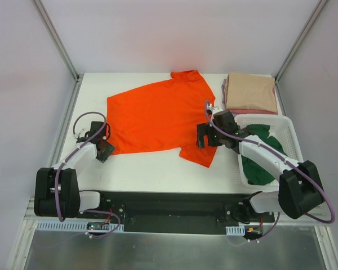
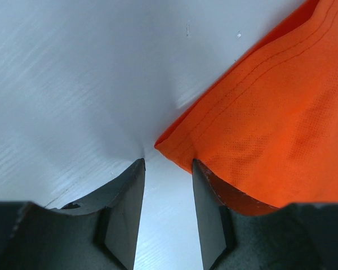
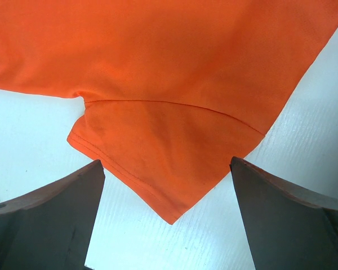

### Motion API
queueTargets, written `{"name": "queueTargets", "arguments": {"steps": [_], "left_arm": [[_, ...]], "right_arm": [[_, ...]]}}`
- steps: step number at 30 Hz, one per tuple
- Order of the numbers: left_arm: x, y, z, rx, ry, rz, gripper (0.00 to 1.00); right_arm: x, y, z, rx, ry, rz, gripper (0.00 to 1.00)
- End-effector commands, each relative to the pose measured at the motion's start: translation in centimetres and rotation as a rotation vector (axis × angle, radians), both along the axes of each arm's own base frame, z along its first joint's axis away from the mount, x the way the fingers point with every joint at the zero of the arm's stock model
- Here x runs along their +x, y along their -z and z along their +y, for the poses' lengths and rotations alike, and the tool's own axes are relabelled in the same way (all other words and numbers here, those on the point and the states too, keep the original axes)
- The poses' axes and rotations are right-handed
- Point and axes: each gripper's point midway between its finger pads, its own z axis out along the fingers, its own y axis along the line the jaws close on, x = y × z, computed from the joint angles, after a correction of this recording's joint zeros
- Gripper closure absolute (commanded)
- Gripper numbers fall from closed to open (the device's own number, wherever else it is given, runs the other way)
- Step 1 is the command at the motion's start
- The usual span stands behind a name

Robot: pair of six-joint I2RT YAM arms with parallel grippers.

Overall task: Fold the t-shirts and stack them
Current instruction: Grap the side of the flattened tshirt closest away from the robot with both arms

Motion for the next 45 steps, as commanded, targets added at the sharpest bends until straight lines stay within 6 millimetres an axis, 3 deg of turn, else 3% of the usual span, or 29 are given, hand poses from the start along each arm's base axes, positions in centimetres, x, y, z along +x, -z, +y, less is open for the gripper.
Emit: {"name": "queueTargets", "arguments": {"steps": [1, 14, 17, 18, 19, 22, 27, 31, 35, 45], "left_arm": [[0.8, -0.1, -0.1, -0.016, -0.011, -0.006, 0.62], [1.6, 0.4, 0.4, 0.015, -0.002, 0.016, 0.72], [1.9, 0.6, 0.3, 0.008, 0.008, 0.018, 0.83], [2.0, 0.6, 0.2, 0.008, 0.013, 0.019, 0.96], [2.1, 0.6, 0.2, 0.007, 0.018, 0.019, 1.0], [2.3, 0.4, 0.2, 0.017, 0.048, 0.01, 1.0], [2.0, -0.2, 1.0, 0.064, 0.049, -0.021, 1.0], [1.9, -0.4, 1.1, 0.074, 0.061, -0.06, 1.0], [2.0, -0.7, 0.8, 0.063, 0.076, -0.084, 1.0], [1.7, -0.7, 0.4, 0.041, 0.077, -0.095, 1.0]], "right_arm": [[0.4, -0.9, 0.0, 0.005, 0.01, -0.038, 0.04], [0.3, -0.6, -0.7, -0.067, -0.011, -0.045, 0.04], [0.2, -0.6, -0.4, -0.071, -0.034, -0.048, 0.04], [-0.1, -0.6, -0.1, -0.078, -0.06, -0.048, 0.04], [-0.3, -0.6, 0.0, -0.089, -0.08, -0.052, 0.04], [-1.6, -0.5, 1.1, -0.155, -0.175, -0.052, 0.04], [-4.7, 1.4, 2.1, -0.281, -0.264, 0.027, 0.01], [-6.5, 3.2, 2.2, -0.306, -0.269, 0.116, 0.1], [-6.9, 4.2, 1.8, -0.339, -0.25, 0.169, 0.19], [-7.8, 6.8, 1.0, -0.387, -0.209, 0.253, 0.3]]}}
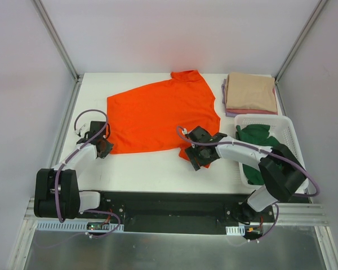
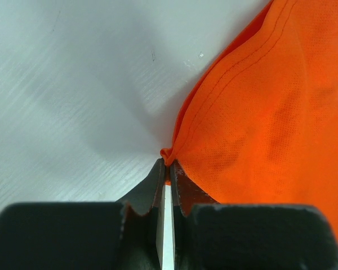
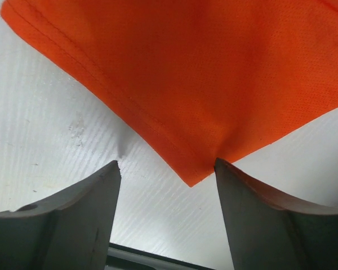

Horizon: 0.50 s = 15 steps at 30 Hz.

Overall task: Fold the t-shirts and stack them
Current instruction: Grap the side of the flattened tshirt closest away from the robot with both arms

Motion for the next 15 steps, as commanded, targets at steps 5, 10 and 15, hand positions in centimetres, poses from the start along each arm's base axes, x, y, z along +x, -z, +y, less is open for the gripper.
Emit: {"name": "queueTargets", "arguments": {"steps": [5, 10, 15], "left_arm": [[0.0, -0.4, 0.0, -0.012, -0.002, -0.025, 1.0], [-0.4, -0.3, 0.0, -0.018, -0.009, -0.026, 1.0], [-1.3, -0.7, 0.2, -0.014, -0.036, -0.033, 1.0]], "right_arm": [[0.2, 0.9, -0.9, -0.075, 0.091, 0.013, 0.45], [-0.4, 1.3, -1.5, -0.079, 0.132, 0.025, 0.67], [-1.5, 0.3, -1.9, -0.045, 0.127, 0.016, 0.92]]}}
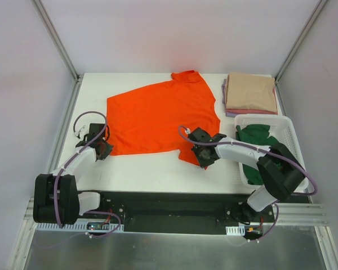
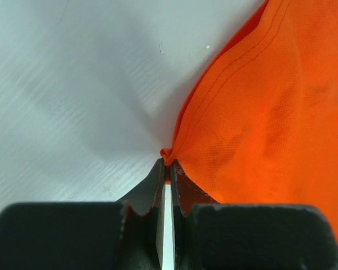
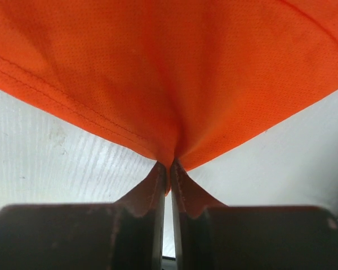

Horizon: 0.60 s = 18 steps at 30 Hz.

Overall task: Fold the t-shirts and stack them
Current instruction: Grap the side of the flattened tshirt closest away from the robot with both arms

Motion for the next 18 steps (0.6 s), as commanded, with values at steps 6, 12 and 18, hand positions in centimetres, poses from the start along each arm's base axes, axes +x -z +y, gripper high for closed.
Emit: {"name": "queueTargets", "arguments": {"steps": [6, 12, 18], "left_arm": [[-3.2, -1.6, 2.0, 0.046, -0.14, -0.042, 1.0], [-6.9, -1.8, 2.8, 0.05, -0.242, -0.066, 1.0], [-7.8, -3.3, 2.4, -0.003, -0.252, -0.202, 1.0]], "right_arm": [[-5.5, -2.3, -0.8, 0.088, -0.077, 0.082, 1.0], [-11.4, -4.7, 0.0, 0.14, -0.251, 0.19, 1.0], [-12.1, -6.9, 0.3, 0.201, -0.279, 0.158, 1.0]]}}
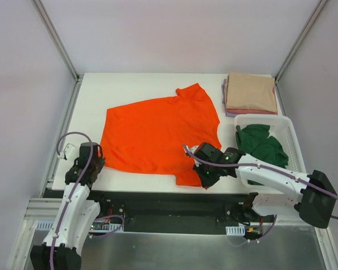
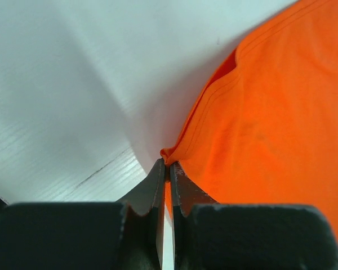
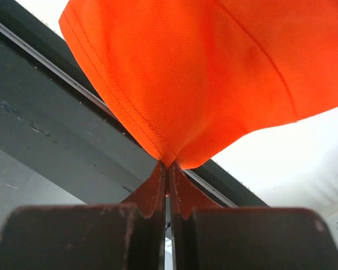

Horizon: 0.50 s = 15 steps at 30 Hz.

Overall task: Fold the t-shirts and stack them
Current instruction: Grap the side of the flattened tshirt closest away from the robot with both arms, then fold the flattened tshirt in 1/3 of the way

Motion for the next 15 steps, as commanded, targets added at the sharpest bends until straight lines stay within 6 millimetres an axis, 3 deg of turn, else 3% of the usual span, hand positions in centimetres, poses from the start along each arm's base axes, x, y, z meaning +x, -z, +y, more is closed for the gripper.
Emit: {"name": "queueTargets", "arguments": {"steps": [1, 4, 9, 15], "left_arm": [[-1.5, -0.1, 0.3, -0.018, -0.049, -0.033, 1.0], [-1.0, -0.9, 0.0, -0.038, -0.046, -0.062, 1.0], [0.3, -2.4, 0.1, -0.042, -0.067, -0.057, 1.0], [2.6, -2.9, 0.3, -0.04, -0.091, -0.01, 1.0]], "right_arm": [[-0.6, -2.1, -0.8, 0.014, 0.003, -0.007, 1.0], [1.3, -3.5, -0.6, 0.02, 0.038, -0.098, 1.0], [6.2, -5.7, -0.5, 0.024, 0.153, -0.234, 1.0], [11.5, -7.3, 0.0, 0.031, 0.229, -0.303, 1.0]]}}
